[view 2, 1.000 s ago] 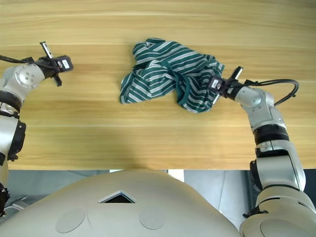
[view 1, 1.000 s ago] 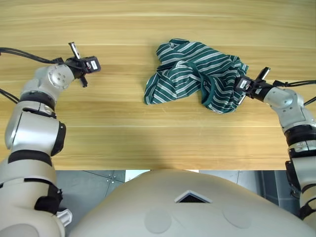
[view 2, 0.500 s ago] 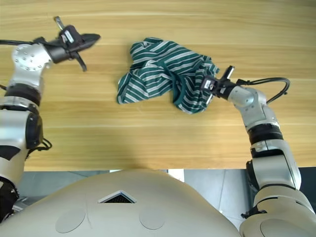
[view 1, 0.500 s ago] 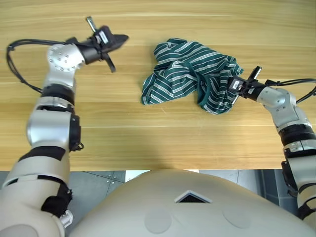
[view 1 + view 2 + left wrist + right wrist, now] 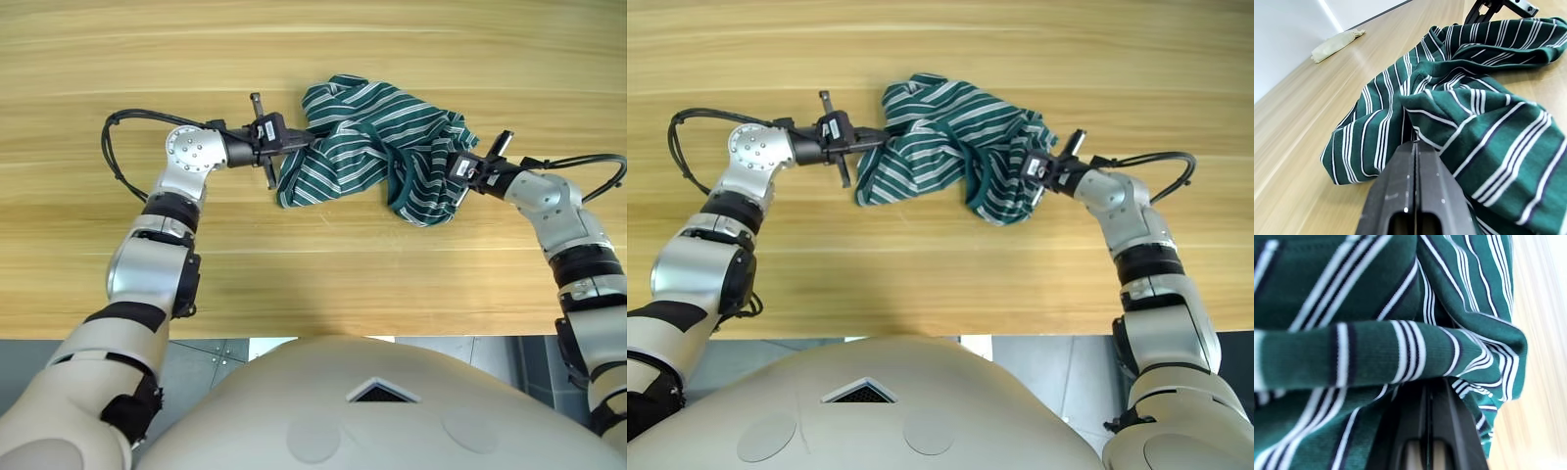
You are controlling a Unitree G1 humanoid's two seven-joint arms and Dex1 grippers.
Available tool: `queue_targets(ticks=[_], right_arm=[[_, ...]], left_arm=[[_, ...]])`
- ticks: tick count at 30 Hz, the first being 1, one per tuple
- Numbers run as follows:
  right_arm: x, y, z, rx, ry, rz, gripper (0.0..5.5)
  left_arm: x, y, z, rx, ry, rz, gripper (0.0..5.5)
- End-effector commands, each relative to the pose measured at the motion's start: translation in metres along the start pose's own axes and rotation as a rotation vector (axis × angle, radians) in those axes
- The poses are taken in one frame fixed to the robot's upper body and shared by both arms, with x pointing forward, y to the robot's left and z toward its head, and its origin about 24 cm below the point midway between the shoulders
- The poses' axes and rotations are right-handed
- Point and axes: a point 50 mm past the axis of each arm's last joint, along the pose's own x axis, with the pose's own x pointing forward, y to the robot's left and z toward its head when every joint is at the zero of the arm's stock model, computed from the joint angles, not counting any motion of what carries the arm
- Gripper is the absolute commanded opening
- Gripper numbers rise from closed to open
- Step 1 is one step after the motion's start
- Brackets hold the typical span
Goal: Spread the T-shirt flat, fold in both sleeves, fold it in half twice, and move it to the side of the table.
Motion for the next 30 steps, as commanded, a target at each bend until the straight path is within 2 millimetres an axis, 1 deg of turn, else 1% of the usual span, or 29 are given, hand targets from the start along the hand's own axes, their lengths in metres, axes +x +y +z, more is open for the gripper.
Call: queue_targets(ticks=[1, 7, 9, 15, 22, 27, 30], right_arm=[[0.006, 0.031, -0.008, 0.017, 0.054, 0.121, 0.00], [0.008, 0.034, -0.008, 0.020, 0.054, 0.128, 0.00], [0.009, 0.034, -0.008, 0.020, 0.054, 0.129, 0.00], [0.009, 0.035, -0.008, 0.023, 0.054, 0.127, 0.00], [0.010, 0.034, -0.008, 0.025, 0.054, 0.123, 0.00], [0.012, 0.033, -0.011, 0.026, 0.075, 0.114, 0.00], [0.013, 0.032, -0.013, 0.033, 0.090, 0.109, 0.00]], left_arm=[[0.004, -0.004, -0.004, -0.009, 0.032, 0.001, 0.04], [0.013, 0.006, 0.004, -0.010, 0.017, 0.081, 0.04], [0.017, 0.005, 0.004, -0.012, 0.023, 0.087, 0.04], [0.026, -0.003, 0.003, -0.017, 0.029, 0.068, 0.04], [0.026, -0.018, -0.006, -0.025, 0.059, 0.006, 0.04], [0.027, -0.025, -0.002, -0.058, -0.018, -0.046, 0.04], [0.026, -0.035, 0.001, -0.091, -0.095, -0.096, 0.04]])
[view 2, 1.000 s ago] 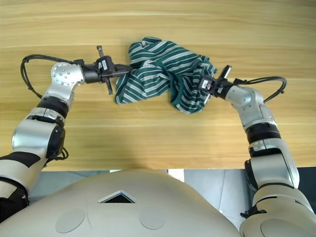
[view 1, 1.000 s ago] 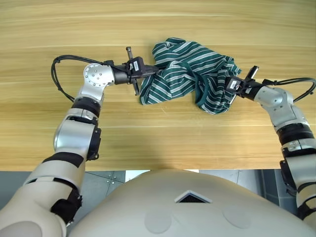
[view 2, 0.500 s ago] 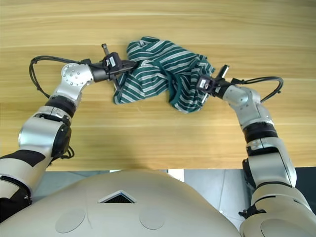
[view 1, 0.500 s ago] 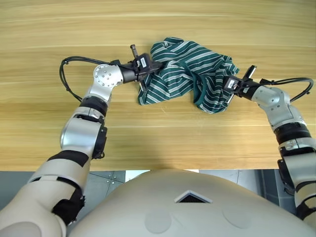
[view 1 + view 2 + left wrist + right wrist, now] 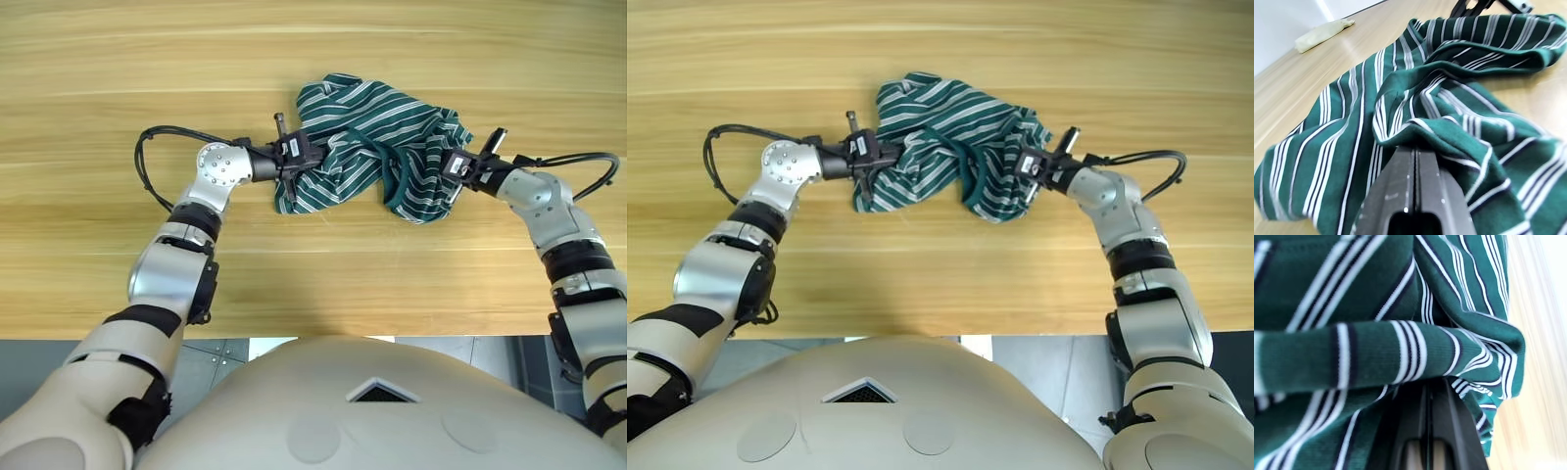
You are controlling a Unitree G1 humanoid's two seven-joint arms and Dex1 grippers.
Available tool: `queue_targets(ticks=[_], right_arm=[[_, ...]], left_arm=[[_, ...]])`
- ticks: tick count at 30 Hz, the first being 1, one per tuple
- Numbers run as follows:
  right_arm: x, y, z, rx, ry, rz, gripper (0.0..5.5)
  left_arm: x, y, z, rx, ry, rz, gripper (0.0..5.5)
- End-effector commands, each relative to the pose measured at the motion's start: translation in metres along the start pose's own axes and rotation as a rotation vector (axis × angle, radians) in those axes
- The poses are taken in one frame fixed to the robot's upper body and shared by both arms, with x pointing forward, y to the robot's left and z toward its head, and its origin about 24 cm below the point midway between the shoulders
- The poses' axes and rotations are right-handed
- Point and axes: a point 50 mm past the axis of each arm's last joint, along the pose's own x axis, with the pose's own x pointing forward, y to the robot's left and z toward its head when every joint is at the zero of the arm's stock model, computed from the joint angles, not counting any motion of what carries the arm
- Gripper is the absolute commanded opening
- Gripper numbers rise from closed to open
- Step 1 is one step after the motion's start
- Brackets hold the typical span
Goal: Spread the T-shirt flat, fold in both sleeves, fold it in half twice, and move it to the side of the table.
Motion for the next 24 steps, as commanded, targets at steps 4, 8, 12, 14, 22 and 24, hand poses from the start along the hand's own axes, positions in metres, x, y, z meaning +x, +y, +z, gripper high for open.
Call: queue_targets(ticks=[4, 8, 12, 14, 22, 24], right_arm=[[0.006, 0.030, -0.026, 0.050, 0.161, 0.115, 0.00], [0.009, 0.030, -0.031, 0.059, 0.191, 0.102, 0.00], [0.010, 0.027, -0.031, 0.064, 0.188, 0.092, 0.00], [0.011, 0.026, -0.031, 0.066, 0.186, 0.082, 0.00], [0.013, 0.029, -0.028, 0.070, 0.168, 0.091, 0.00], [0.013, 0.029, -0.028, 0.068, 0.168, 0.091, 0.00]], left_arm=[[0.000, -0.016, 0.018, -0.090, -0.228, -0.096, 0.04], [-0.001, -0.029, 0.030, -0.159, -0.316, -0.183, 0.04], [-0.007, -0.051, 0.018, -0.175, -0.232, -0.292, 0.04], [-0.012, -0.046, 0.019, -0.162, -0.229, -0.254, 0.04], [-0.029, 0.019, 0.031, -0.007, -0.189, 0.080, 0.33], [-0.032, 0.015, 0.033, 0.059, -0.191, 0.045, 0.69]])
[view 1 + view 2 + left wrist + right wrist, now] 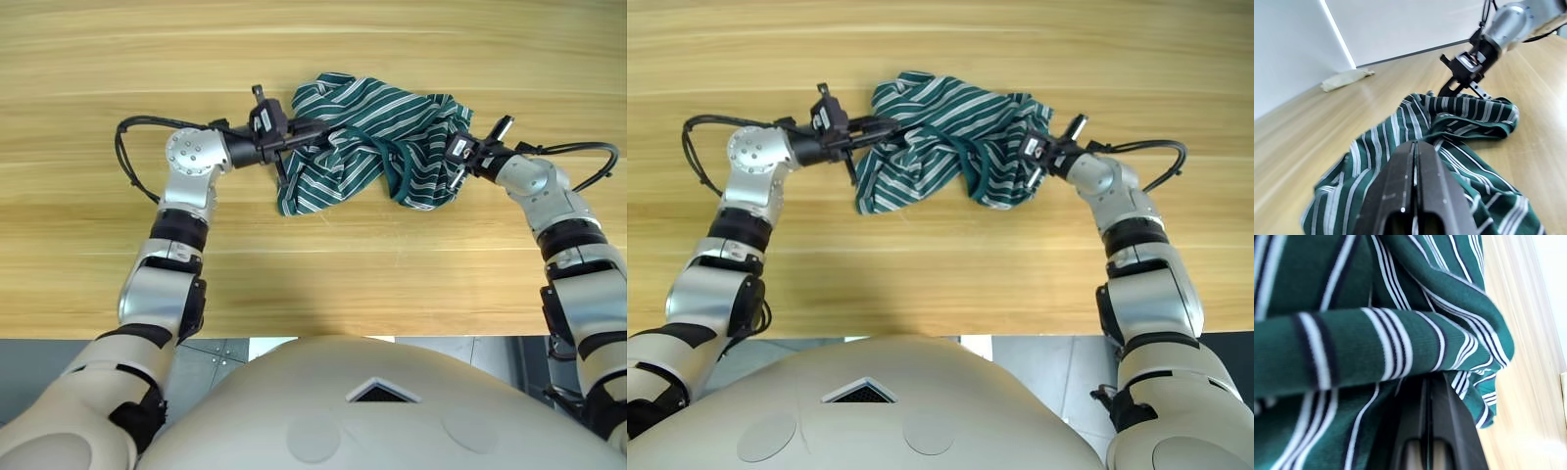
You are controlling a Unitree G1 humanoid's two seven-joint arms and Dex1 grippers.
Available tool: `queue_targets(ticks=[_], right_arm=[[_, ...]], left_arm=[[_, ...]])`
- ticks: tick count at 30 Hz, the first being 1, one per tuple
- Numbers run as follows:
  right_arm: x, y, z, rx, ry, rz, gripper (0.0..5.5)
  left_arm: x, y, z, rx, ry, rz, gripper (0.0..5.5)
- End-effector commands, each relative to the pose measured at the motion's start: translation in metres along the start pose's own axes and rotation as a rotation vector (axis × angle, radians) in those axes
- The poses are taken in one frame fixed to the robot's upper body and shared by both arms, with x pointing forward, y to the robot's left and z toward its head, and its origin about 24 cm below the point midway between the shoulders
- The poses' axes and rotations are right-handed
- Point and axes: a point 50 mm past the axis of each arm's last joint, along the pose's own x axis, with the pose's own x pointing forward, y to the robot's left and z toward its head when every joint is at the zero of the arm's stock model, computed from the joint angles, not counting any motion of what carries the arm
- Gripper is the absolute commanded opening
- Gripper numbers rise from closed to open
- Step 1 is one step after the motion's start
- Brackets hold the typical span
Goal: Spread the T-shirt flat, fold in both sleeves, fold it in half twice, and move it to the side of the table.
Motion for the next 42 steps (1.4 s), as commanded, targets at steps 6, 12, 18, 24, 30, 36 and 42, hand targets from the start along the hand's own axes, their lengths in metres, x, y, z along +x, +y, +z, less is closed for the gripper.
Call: queue_targets(ticks=[6, 12, 18, 24, 30, 36, 42], right_arm=[[0.000, 0.041, -0.017, 0.011, 0.090, 0.152, 0.00], [-0.029, 0.007, 0.005, 0.059, -0.174, 0.042, 0.00], [-0.091, -0.043, 0.054, 0.069, -0.582, -0.110, 0.00], [-0.062, -0.061, 0.102, 0.001, -0.626, -0.097, 0.00], [0.038, -0.007, 0.144, -0.183, -0.419, 0.173, 0.00], [0.064, 0.024, 0.152, -0.267, -0.359, 0.295, 0.00], [0.068, 0.040, 0.140, -0.288, -0.319, 0.367, 0.00]], left_arm=[[0.001, 0.001, -0.014, 0.274, 0.224, 0.005, 1.64], [0.009, 0.007, -0.043, 0.424, 0.488, 0.122, 1.83], [0.015, 0.013, -0.047, 0.441, 0.548, 0.197, 1.83], [0.018, 0.006, -0.050, 0.429, 0.533, 0.172, 1.83], [0.024, 0.000, -0.048, 0.411, 0.486, 0.150, 1.83], [0.027, -0.002, -0.046, 0.401, 0.466, 0.141, 1.83], [0.029, -0.003, -0.046, 0.401, 0.466, 0.138, 1.83]])
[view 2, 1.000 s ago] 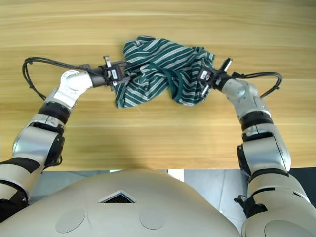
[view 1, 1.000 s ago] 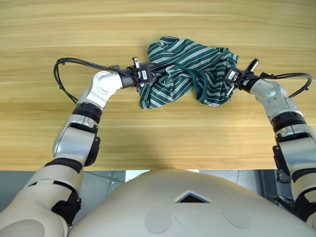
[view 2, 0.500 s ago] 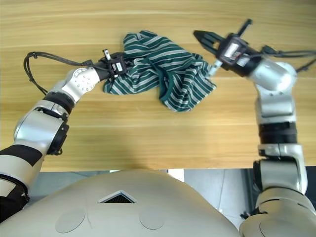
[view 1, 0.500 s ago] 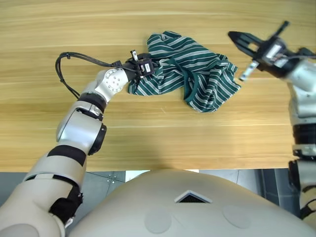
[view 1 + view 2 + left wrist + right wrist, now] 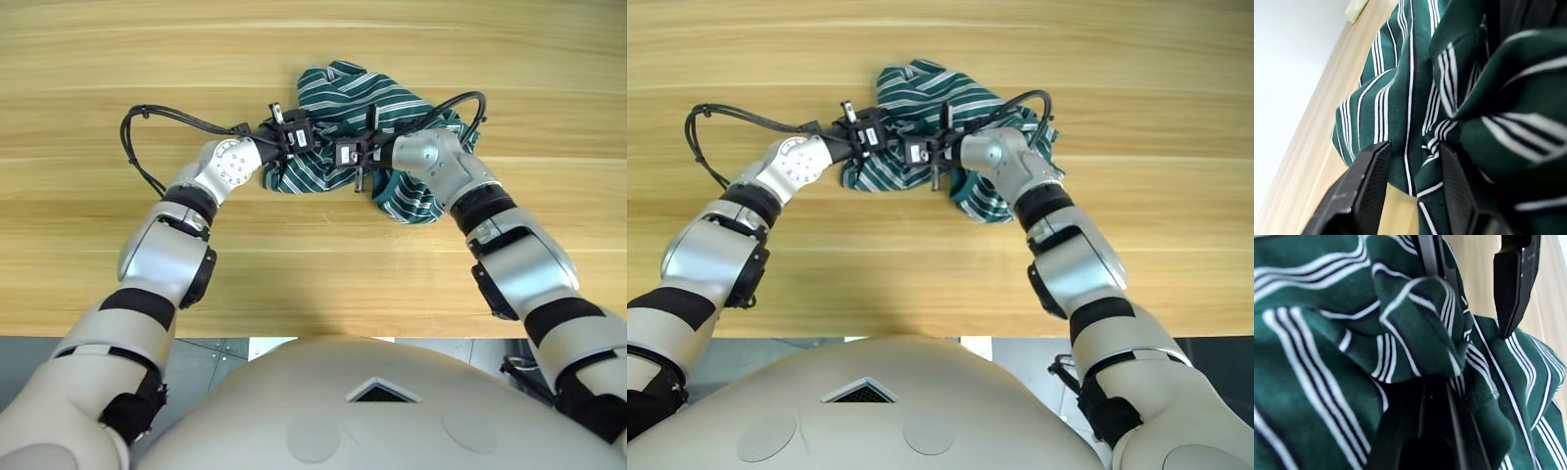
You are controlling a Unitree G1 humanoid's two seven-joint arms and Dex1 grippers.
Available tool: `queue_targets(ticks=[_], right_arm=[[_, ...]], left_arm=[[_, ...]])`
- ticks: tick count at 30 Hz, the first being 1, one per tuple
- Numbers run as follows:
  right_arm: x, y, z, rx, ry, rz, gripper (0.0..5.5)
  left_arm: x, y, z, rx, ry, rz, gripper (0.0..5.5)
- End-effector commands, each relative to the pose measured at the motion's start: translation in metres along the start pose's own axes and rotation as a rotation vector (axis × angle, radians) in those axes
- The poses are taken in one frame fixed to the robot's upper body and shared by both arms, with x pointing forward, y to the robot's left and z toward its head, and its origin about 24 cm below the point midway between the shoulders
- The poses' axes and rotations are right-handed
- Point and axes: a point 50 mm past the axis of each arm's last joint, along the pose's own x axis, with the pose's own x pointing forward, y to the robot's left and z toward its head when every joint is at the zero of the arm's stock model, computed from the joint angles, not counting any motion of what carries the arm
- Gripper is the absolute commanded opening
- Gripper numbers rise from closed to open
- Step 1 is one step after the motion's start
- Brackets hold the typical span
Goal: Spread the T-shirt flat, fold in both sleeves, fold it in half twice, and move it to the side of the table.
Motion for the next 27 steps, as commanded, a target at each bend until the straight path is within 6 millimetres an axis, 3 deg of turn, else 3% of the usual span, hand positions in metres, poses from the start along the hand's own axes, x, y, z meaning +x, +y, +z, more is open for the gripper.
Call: queue_targets(ticks=[1, 6, 12, 21, 23, 27], right_arm=[[0.001, 0.017, -0.011, -0.013, 0.045, 0.086, 0.00], [-0.010, 0.046, -0.010, -0.028, -0.037, 0.237, 0.00], [-0.056, 0.084, 0.040, 0.002, -0.369, 0.491, 0.00], [-0.092, 0.093, 0.070, 0.059, -0.522, 0.573, 0.00], [-0.090, 0.078, 0.070, 0.068, -0.521, 0.466, 0.00], [-0.075, 0.012, 0.052, 0.090, -0.383, 0.054, 0.00]], left_arm=[[0.002, -0.005, 0.002, -0.003, -0.001, -0.023, 1.83], [0.002, -0.003, -0.002, 0.022, 0.037, -0.013, 1.83], [0.000, -0.001, -0.007, 0.031, 0.071, -0.002, 1.83], [-0.002, 0.000, -0.011, 0.032, 0.099, 0.012, 1.83], [-0.002, 0.001, -0.011, 0.025, 0.099, 0.021, 1.83], [-0.001, 0.001, -0.009, 0.022, 0.085, 0.023, 1.83]])
